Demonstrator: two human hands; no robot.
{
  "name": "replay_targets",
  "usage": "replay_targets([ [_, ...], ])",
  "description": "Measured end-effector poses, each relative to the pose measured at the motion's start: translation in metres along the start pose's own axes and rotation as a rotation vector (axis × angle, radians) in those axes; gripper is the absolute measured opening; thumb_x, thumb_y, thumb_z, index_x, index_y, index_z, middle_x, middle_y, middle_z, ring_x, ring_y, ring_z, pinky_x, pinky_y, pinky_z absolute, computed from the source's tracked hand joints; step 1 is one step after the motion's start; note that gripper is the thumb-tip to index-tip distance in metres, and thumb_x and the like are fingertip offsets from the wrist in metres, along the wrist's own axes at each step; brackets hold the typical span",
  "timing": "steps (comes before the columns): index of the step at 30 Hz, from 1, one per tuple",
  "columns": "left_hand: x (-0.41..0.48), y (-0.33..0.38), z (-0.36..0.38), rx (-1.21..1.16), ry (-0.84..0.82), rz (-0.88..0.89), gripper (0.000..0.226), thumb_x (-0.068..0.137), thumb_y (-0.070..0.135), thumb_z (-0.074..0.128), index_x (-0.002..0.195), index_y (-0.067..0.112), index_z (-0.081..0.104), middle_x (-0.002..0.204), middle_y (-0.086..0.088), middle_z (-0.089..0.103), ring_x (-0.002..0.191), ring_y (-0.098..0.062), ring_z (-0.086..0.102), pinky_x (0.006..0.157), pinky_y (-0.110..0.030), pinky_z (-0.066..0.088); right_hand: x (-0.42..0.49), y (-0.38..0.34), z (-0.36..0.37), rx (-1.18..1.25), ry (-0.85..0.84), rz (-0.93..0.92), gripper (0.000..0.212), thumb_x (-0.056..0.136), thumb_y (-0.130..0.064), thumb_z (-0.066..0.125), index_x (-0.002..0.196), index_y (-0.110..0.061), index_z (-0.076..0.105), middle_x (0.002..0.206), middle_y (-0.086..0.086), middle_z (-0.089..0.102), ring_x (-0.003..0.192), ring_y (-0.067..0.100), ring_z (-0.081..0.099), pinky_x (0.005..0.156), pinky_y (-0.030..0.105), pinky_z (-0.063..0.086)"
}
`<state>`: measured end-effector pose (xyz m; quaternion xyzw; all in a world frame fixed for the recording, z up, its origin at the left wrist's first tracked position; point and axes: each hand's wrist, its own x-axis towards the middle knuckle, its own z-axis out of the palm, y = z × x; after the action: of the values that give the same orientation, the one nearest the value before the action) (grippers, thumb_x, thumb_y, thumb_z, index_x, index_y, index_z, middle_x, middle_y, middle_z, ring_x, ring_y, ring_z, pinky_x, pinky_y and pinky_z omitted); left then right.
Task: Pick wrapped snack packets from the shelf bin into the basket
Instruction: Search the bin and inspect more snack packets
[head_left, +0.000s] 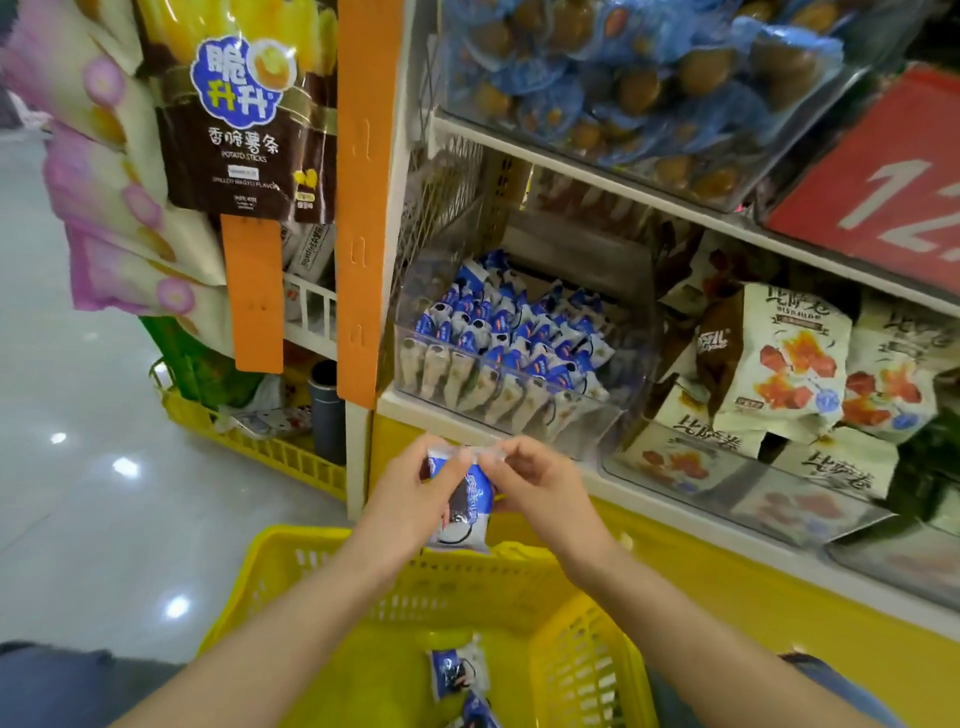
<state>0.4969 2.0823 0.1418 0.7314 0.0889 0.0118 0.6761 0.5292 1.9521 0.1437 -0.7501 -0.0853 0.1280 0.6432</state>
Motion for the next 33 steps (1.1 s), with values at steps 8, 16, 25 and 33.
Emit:
replay_targets([
  [8,0.004,-0.016,0.011,-0.142,0.003,-0.168,0.029,0.093,0.023,0.053,0.065,0.015,0.051,0.059,-0.001,0.057,0.055,-0.009,0.059,0.048,-0.018,0.043,-0.01,0.01,-0.008,-0.748,0.073,-0.417,0.004,0.087,-0.02,0.061,0.089,-0.017,0.064,0.077,-0.015,0.057,0.072,0.002,0.053,0.066,0.02,0.042],
  [16,0.01,-0.008,0.013,-0.243,-0.179,-0.294,0.023,0.082,0.029,0.065,0.098,0.014,0.06,0.088,-0.008,0.071,0.072,-0.016,0.069,0.061,-0.028,0.055,-0.005,0.002,-0.02,-0.462,0.309,-0.302,0.009,0.089,-0.016,0.058,0.082,-0.02,0.059,0.071,-0.01,0.06,0.065,0.003,0.056,0.061,0.012,0.045],
  [25,0.016,-0.01,0.003,-0.142,0.136,0.037,0.008,0.09,0.02,0.057,0.086,0.023,0.063,0.083,0.002,0.069,0.071,-0.007,0.066,0.059,-0.015,0.054,-0.006,-0.001,-0.026,-0.069,0.008,0.207,0.02,0.088,-0.001,0.056,0.105,-0.01,0.05,0.096,0.015,0.066,0.07,0.009,0.063,0.061,0.018,0.055],
  [33,0.013,-0.013,0.003,0.476,0.198,0.433,0.017,0.089,0.017,0.056,0.072,0.019,0.056,0.064,0.012,0.055,0.068,0.007,0.055,0.057,-0.006,0.038,-0.01,0.014,-0.016,-0.533,-0.043,-0.048,0.046,0.079,-0.035,0.069,0.12,-0.028,0.047,0.114,-0.015,0.056,0.105,-0.002,0.05,0.083,0.011,0.04],
])
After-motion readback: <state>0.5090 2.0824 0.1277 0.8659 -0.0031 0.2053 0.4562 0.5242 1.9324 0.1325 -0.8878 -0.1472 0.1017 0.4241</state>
